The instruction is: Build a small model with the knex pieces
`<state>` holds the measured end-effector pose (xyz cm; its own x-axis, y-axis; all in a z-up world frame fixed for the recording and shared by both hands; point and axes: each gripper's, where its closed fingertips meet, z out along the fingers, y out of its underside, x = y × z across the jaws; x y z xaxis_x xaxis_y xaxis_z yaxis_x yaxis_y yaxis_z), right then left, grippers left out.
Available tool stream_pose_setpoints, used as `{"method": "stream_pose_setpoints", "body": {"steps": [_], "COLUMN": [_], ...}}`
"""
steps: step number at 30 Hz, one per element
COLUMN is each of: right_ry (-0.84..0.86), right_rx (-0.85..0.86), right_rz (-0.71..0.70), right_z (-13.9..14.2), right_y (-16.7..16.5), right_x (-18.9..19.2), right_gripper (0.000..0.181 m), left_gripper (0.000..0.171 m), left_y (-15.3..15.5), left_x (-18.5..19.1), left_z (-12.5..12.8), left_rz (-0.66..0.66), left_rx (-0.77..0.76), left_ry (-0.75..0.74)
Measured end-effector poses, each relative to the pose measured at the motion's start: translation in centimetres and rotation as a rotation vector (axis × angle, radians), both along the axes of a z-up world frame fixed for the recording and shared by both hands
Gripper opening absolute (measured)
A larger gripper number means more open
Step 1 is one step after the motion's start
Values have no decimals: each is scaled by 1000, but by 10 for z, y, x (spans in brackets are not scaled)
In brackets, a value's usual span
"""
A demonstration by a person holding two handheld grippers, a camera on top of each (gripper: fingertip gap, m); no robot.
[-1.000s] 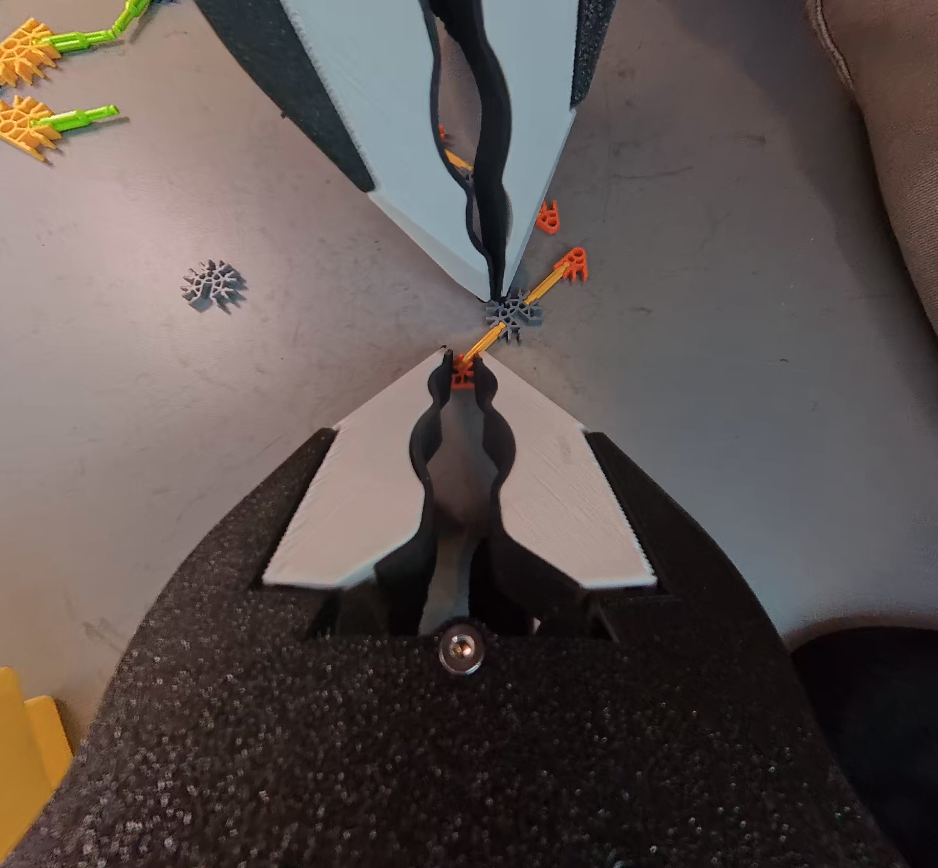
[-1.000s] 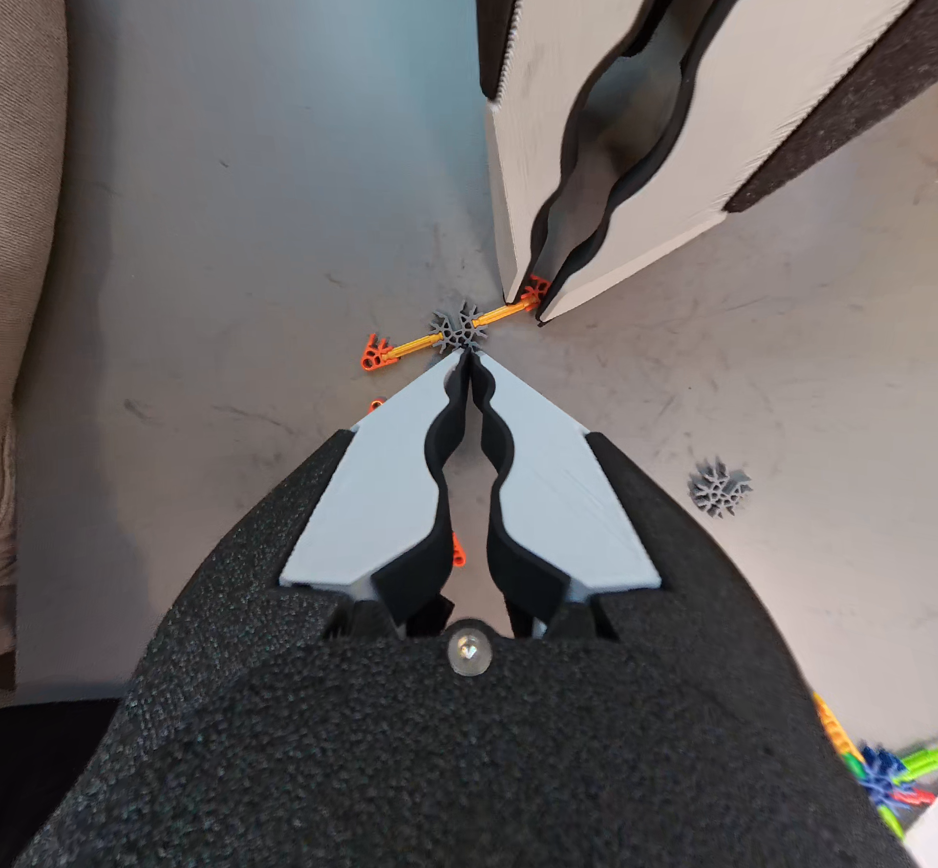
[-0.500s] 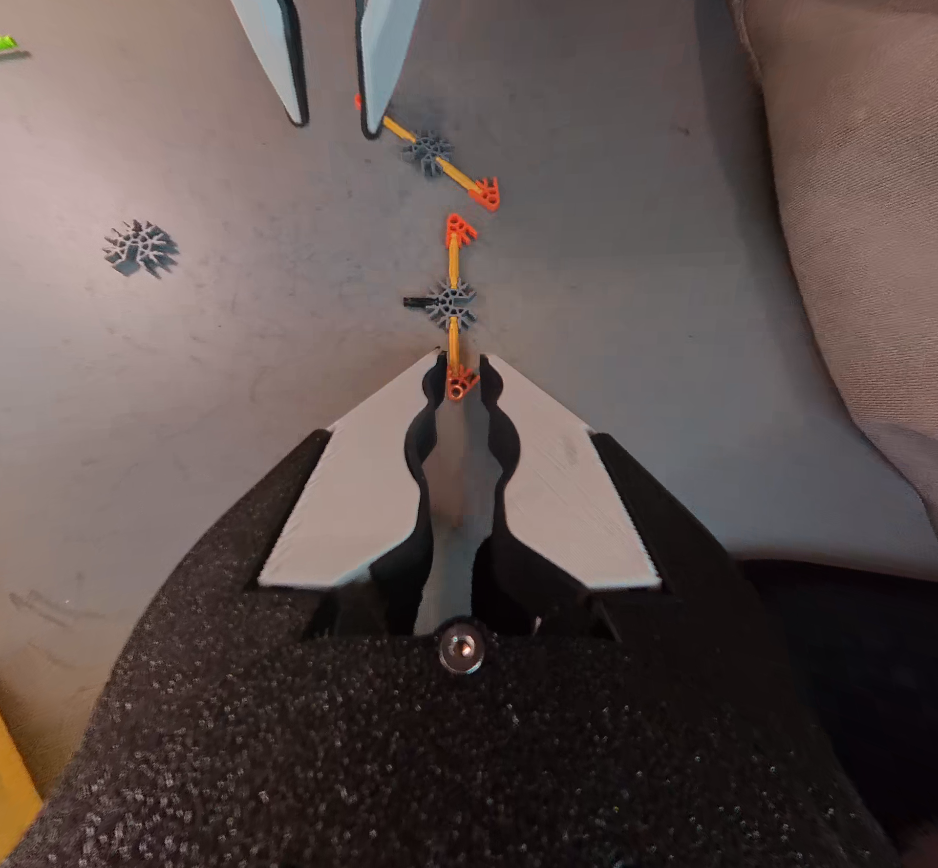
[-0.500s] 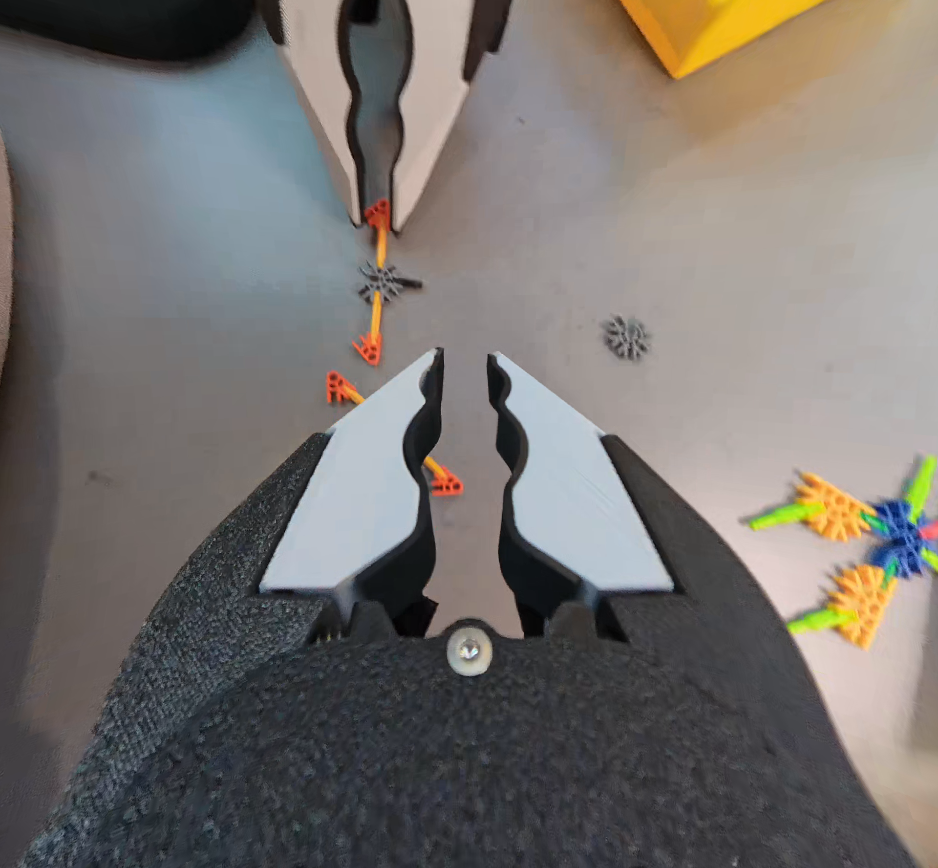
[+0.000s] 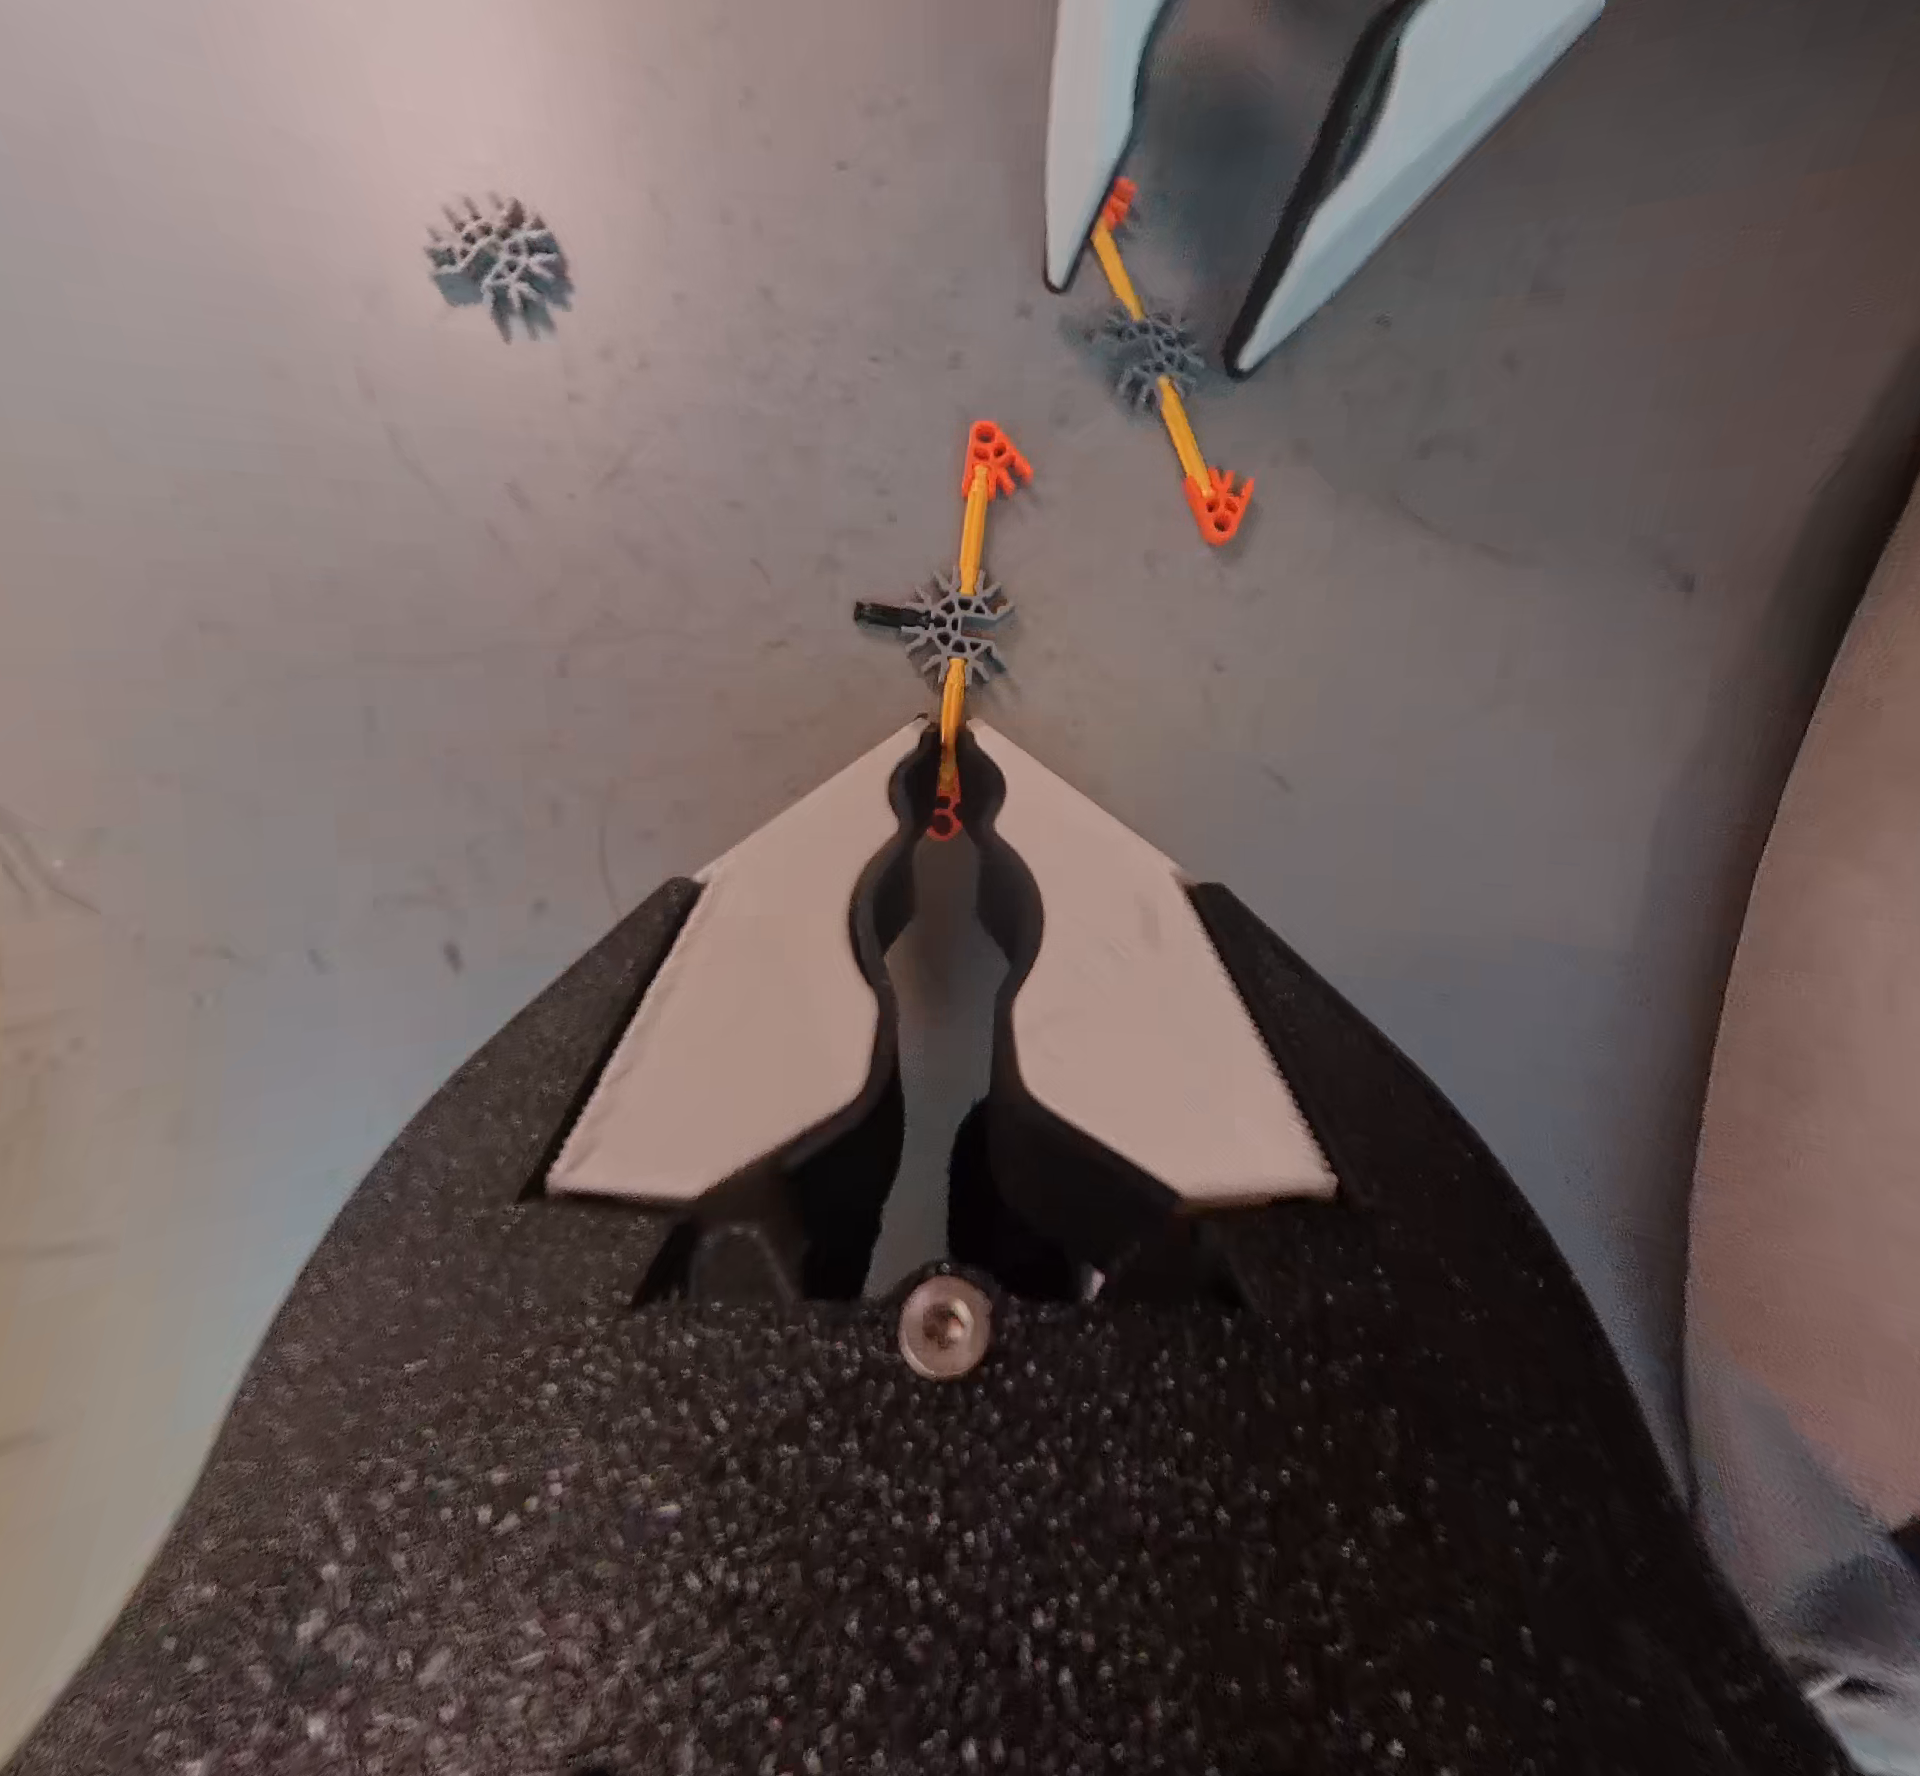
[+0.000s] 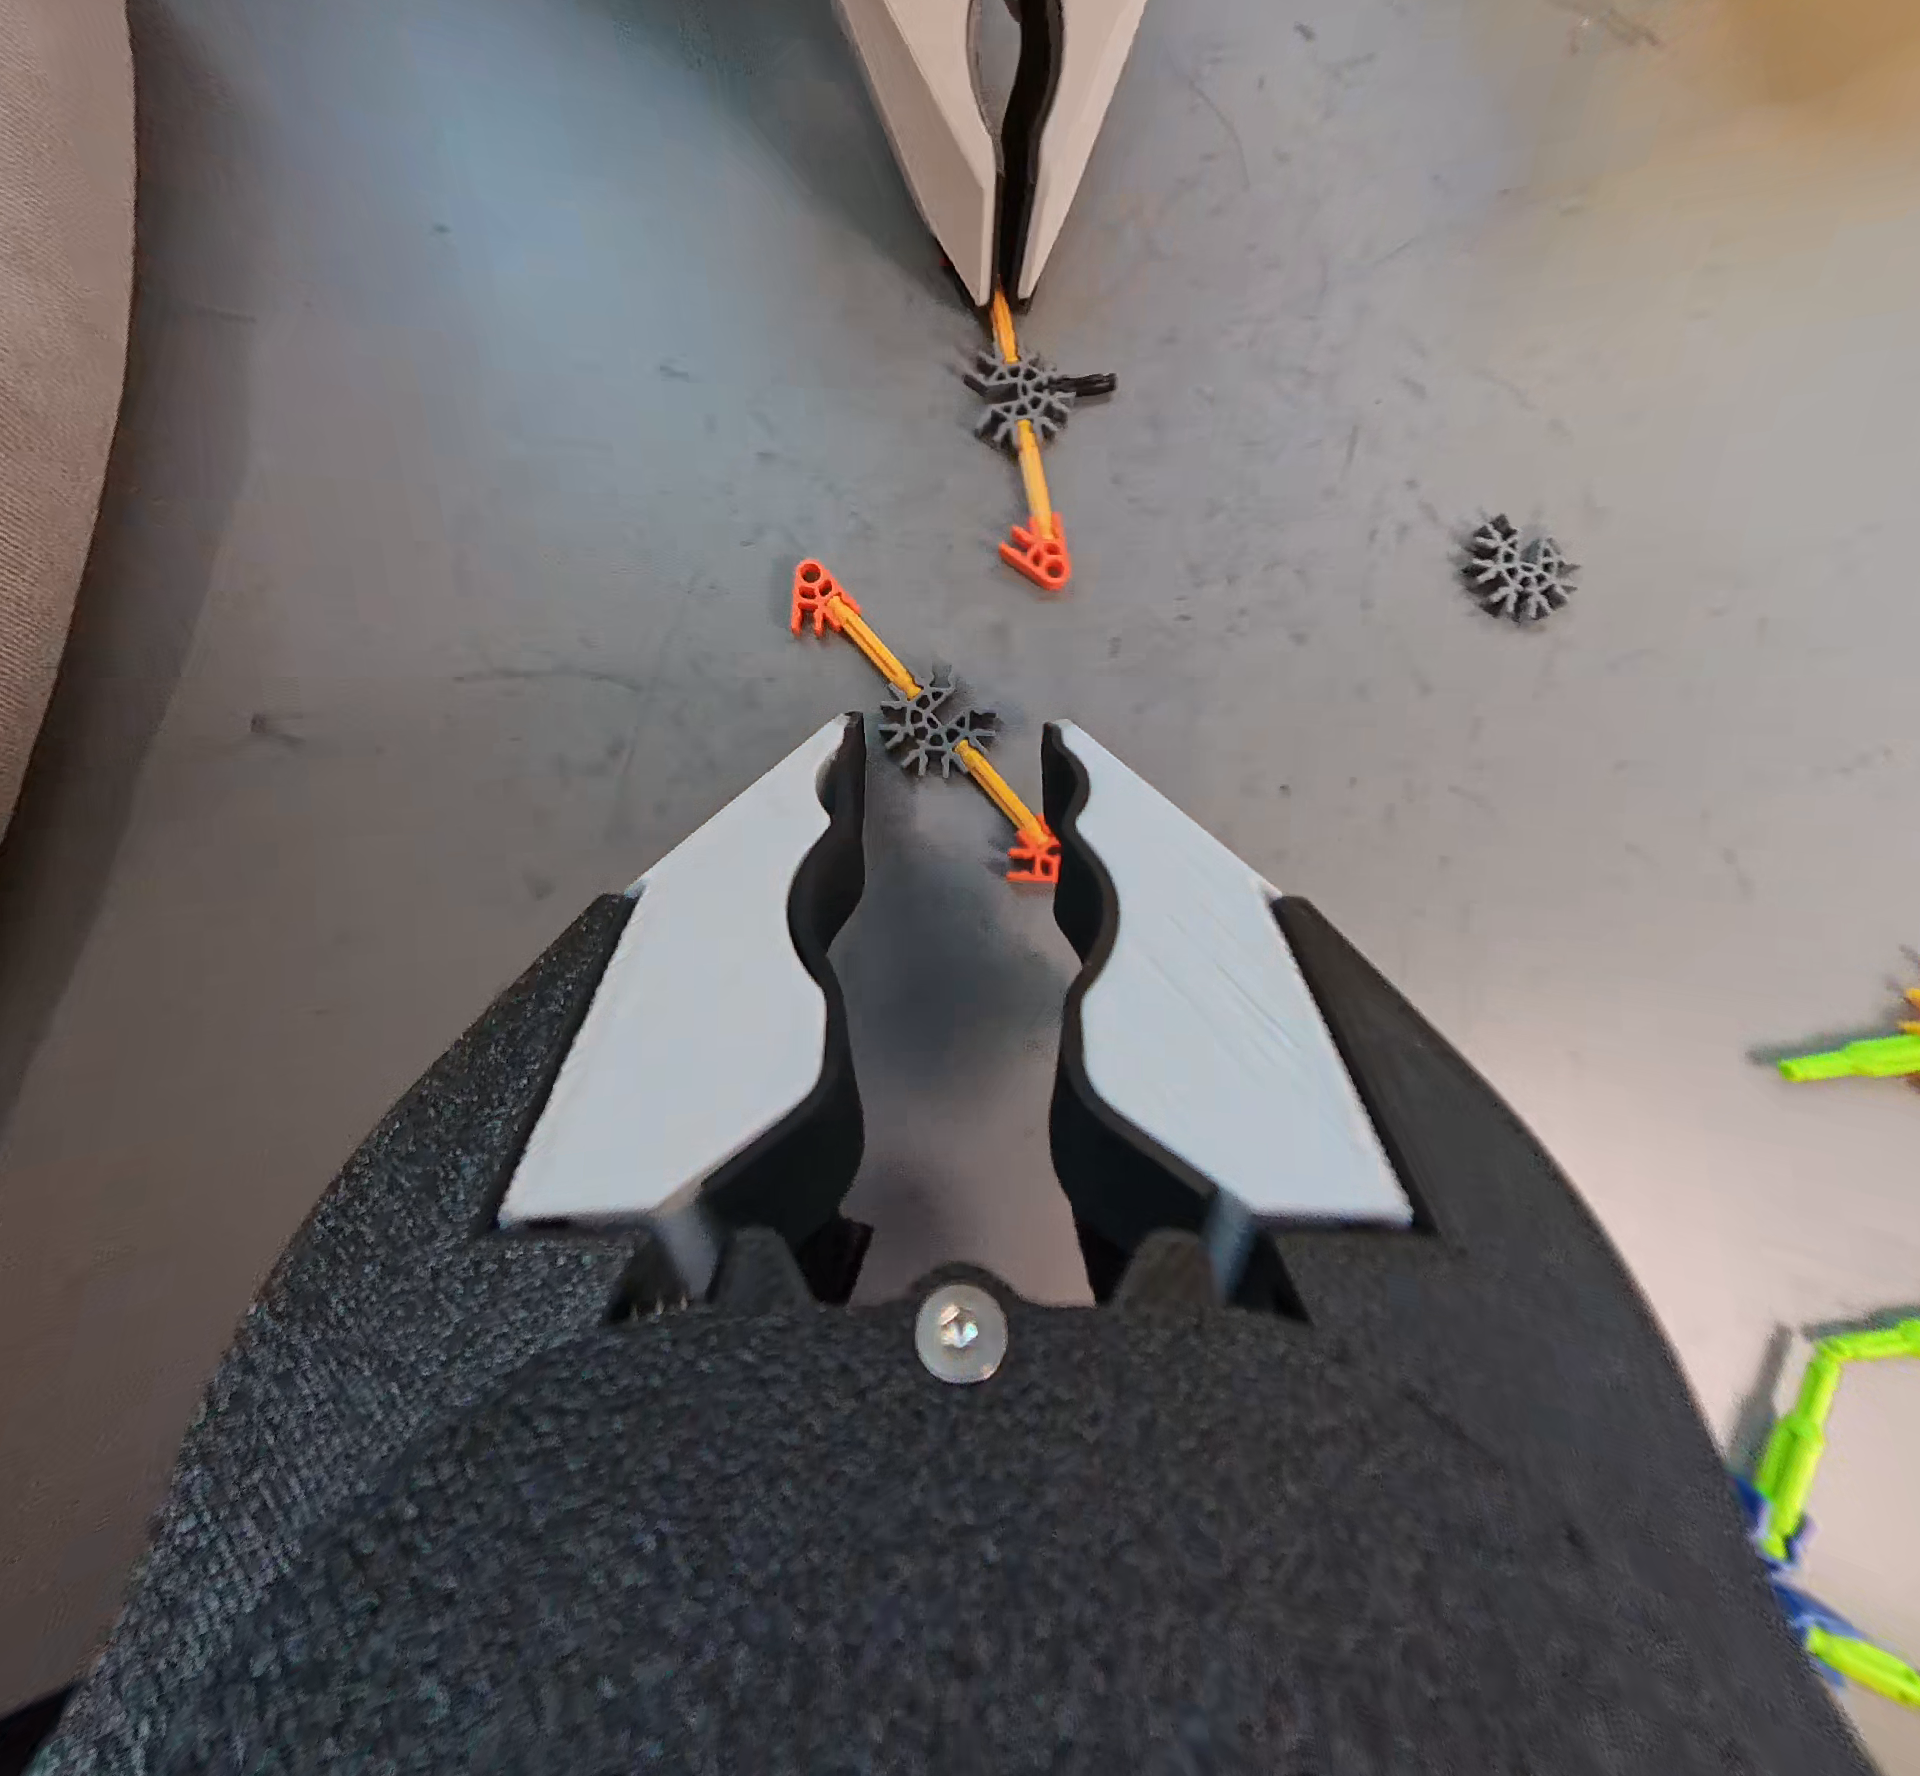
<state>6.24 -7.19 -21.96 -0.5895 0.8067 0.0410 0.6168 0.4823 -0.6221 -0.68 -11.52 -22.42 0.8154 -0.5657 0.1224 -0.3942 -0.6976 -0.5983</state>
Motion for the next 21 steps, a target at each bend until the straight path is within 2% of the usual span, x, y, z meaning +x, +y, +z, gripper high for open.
{"method": "stream_pose_setpoints", "body": {"steps": [3, 4, 6, 9, 10, 12, 15, 17, 21], "right_ry": [-62, -70, -68, -47, -46, -30, -31, -19, 6], "right_rx": [-24, -21, -9, -12, -19, -27, -65, -70, -107], "right_rz": [40, 38, 47, 60, 75, 109, 151, 163, 179], "right_z": [-4, -4, -4, -4, -4, -2, 3, 5, 11], "right_y": [-2, -1, -1, -2, -3, -6, -14, -16, -24], "right_x": [-1, -2, 0, 5, 9, 13, 15, 10, 0], "right_gripper": [25, 23, 20, 20, 20, 20, 20, 20, 20], "left_gripper": [4, 6, 21, 21, 21, 21, 21, 22, 21], "left_y": [-1, -5, -14, -29, -31, -25, -7, 3, 9], "left_x": [1, 6, 27, 53, 54, 37, 1, -7, 5], "left_z": [1, 1, 10, 30, 35, 32, 11, 0, 3], "left_rz": [208, 233, 215, 94, 40, -27, -147, -246, -443], "left_rx": [-18, -22, -24, -17, 8, 75, 115, 108, 131], "left_ry": [-44, -63, -164, -295, -283, -153, 68, 89, 4]}}
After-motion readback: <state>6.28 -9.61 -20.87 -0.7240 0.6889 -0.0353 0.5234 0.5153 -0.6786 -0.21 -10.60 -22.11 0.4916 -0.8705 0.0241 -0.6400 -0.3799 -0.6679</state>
